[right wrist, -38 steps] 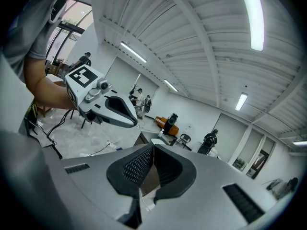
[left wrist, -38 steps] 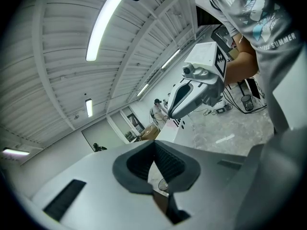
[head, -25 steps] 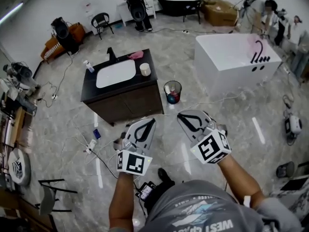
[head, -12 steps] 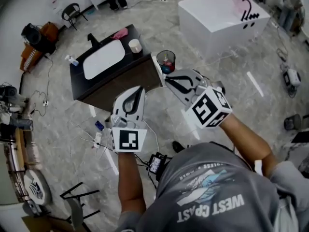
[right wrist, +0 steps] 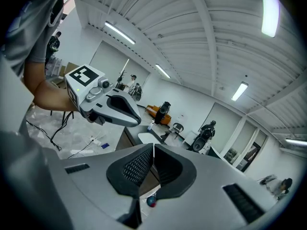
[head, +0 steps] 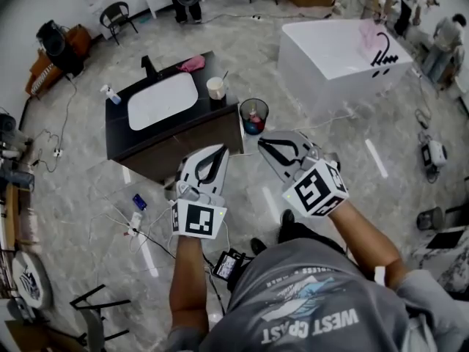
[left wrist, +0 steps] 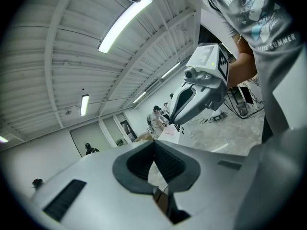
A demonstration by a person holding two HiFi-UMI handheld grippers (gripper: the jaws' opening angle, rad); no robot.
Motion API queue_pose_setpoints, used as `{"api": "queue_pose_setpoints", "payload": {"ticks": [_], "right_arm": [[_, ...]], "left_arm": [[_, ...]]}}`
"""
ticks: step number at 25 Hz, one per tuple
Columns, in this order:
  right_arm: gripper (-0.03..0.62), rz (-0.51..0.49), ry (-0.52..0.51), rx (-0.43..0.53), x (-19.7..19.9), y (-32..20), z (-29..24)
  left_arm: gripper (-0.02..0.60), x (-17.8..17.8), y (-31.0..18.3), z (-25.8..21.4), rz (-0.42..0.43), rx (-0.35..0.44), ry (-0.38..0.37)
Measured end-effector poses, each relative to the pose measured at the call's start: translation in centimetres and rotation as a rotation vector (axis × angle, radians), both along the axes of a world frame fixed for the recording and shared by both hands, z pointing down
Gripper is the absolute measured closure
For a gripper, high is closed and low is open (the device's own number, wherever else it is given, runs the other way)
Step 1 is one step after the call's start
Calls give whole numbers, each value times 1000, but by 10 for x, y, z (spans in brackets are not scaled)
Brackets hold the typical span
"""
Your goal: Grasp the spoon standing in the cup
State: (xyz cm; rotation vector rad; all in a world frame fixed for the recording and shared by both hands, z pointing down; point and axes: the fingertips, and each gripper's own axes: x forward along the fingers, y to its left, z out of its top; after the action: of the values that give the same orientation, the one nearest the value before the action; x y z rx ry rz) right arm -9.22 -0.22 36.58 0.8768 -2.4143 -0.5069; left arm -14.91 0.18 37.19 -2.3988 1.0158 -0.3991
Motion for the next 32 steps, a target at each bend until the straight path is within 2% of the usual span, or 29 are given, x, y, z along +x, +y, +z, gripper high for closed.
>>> {"api": "queue_pose_setpoints", "payload": {"ticks": [13, 16, 25, 32], "right_arm": [[560, -63, -69, -38, -6, -96, 11], [560, -90, -63, -48, 1, -122, 14], [560, -154, -93, -83, 26, -197, 25], [560, -210, -99, -67, 50, -240, 22]], "left_arm": [[580, -6, -88, 5, -72, -42, -74], [580, 2, -114, 5, -100, -54, -98], [580, 32, -185, 20, -153, -83, -76], [580, 60, -226, 18, -192, -91, -131]]}}
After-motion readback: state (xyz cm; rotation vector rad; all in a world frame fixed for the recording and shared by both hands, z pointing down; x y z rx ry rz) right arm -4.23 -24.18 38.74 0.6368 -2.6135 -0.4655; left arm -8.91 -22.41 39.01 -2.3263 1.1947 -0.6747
